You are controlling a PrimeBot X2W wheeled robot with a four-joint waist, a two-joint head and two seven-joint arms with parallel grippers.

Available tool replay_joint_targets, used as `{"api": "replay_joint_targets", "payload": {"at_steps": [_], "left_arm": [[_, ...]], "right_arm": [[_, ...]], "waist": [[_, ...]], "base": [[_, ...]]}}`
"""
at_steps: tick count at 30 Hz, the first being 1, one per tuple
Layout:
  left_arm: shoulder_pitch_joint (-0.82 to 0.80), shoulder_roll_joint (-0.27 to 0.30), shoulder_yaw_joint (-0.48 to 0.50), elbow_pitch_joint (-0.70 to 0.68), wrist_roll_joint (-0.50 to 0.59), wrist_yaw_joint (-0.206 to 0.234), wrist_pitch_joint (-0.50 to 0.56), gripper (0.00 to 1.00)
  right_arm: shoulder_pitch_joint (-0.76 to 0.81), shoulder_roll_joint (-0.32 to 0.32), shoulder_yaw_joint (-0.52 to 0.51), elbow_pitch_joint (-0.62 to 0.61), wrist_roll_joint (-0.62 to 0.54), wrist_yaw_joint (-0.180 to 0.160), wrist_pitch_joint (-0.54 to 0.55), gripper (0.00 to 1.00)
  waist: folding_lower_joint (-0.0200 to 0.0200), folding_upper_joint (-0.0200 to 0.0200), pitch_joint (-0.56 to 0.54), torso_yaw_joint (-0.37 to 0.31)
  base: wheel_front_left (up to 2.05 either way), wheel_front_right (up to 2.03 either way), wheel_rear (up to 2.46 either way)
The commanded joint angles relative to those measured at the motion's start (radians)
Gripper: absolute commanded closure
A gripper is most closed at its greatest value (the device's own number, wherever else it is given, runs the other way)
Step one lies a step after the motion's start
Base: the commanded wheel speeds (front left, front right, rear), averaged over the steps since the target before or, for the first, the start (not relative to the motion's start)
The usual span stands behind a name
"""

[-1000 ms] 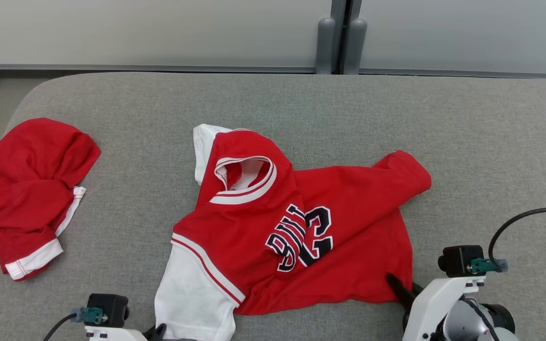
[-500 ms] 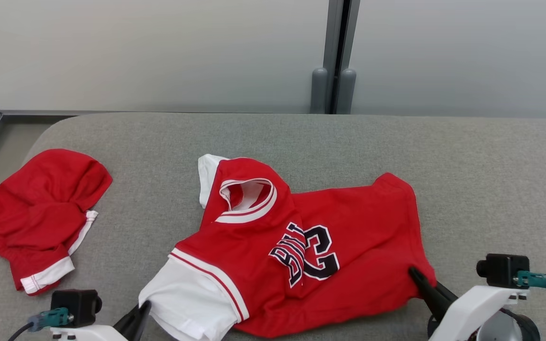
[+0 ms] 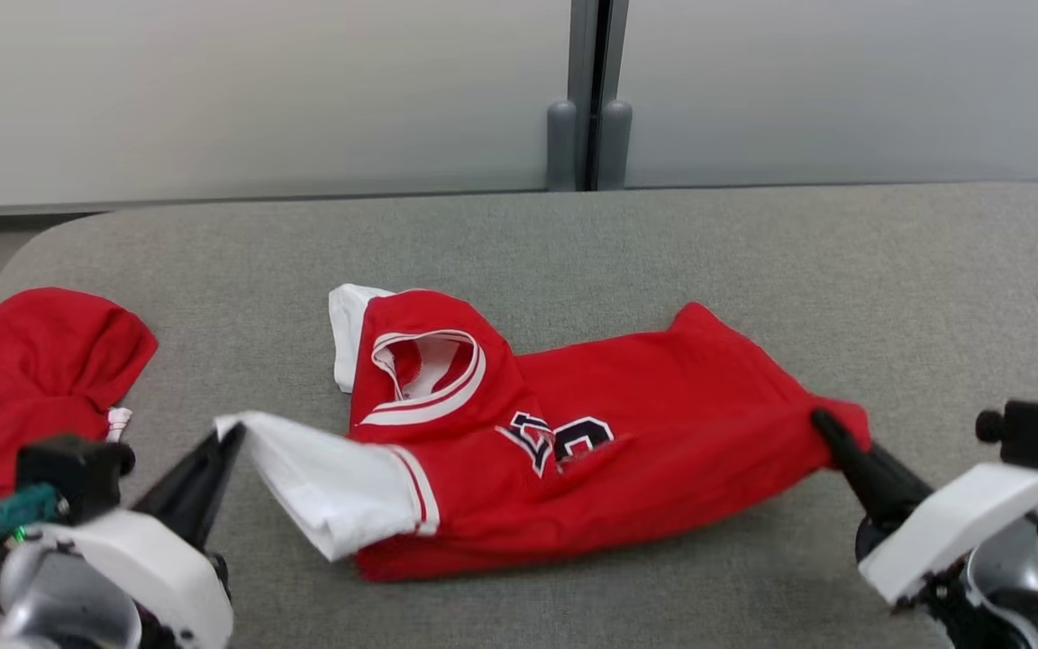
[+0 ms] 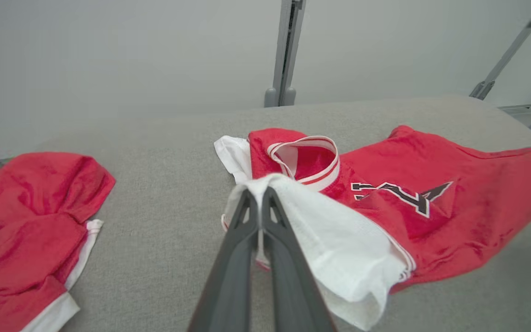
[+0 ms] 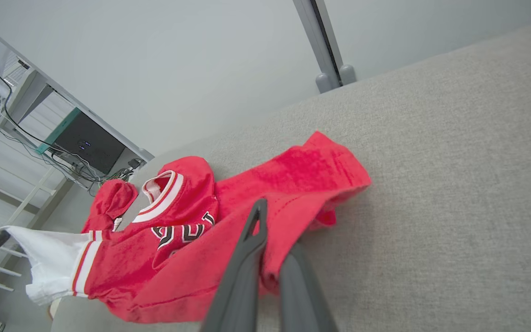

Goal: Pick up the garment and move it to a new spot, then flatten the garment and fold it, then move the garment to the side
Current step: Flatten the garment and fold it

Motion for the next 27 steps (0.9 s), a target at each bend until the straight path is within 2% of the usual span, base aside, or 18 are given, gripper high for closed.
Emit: {"api": "replay_joint_targets", "payload": {"at_steps": [1,3,4,9,12,15,20,27], "left_arm": [[-0.09,0.01,0.01,0.029,0.018,-0.024,-0.003,1.0],[-0.197,0.025,0.008,0.081,0.045,-0.062,-0.003,1.0],[-0.197,0.025,0.008,0.081,0.045,-0.062,-0.003,1.0],[-0.528,0.052,-0.01,0.266,0.113,-0.174,0.007,1.0],[-0.741,0.039,-0.031,0.389,0.139,-0.246,0.02,1.0],[-0.965,0.007,-0.042,0.508,0.161,-0.295,0.005,1.0],[-1.298,-0.06,-0.058,0.705,0.185,-0.334,-0.067,1.0],[-1.651,-0.13,-0.069,0.979,0.198,-0.349,-0.171,1.0]], "right_arm": [[-0.077,-0.011,-0.011,0.013,0.02,0.002,-0.001,1.0],[-0.163,-0.031,-0.016,0.042,0.032,0.002,0.002,1.0],[-0.163,-0.031,-0.016,0.042,0.032,0.002,0.002,1.0],[-0.437,-0.089,0.01,0.142,0.046,0.002,0.02,1.0],[-0.63,-0.106,0.023,0.231,0.075,0.002,0.019,1.0],[-0.821,-0.122,0.035,0.326,0.11,0.002,0.005,1.0],[-1.102,-0.133,0.041,0.48,0.163,0.002,-0.036,1.0],[-1.405,-0.148,0.058,0.682,0.192,0.002,-0.109,1.0]], "waist": [[-0.0001,-0.0001,0.058,-0.021],[-0.0001,-0.0001,0.097,-0.025],[-0.0001,-0.0001,0.097,-0.025],[-0.0001,-0.0001,0.228,-0.034],[-0.0001,-0.0001,0.298,-0.039],[-0.0001,-0.0001,0.356,-0.039],[-0.0001,-0.0001,0.418,-0.04],[-0.0001,-0.0001,0.454,-0.049]], "base": [[0.0,0.0,0.0],[0.0,0.0,0.0],[0.0,0.0,0.0],[0.0,0.0,0.0],[0.0,0.0,0.0],[0.0,0.0,0.0],[0.0,0.0,0.0],[0.0,0.0,0.0]]}}
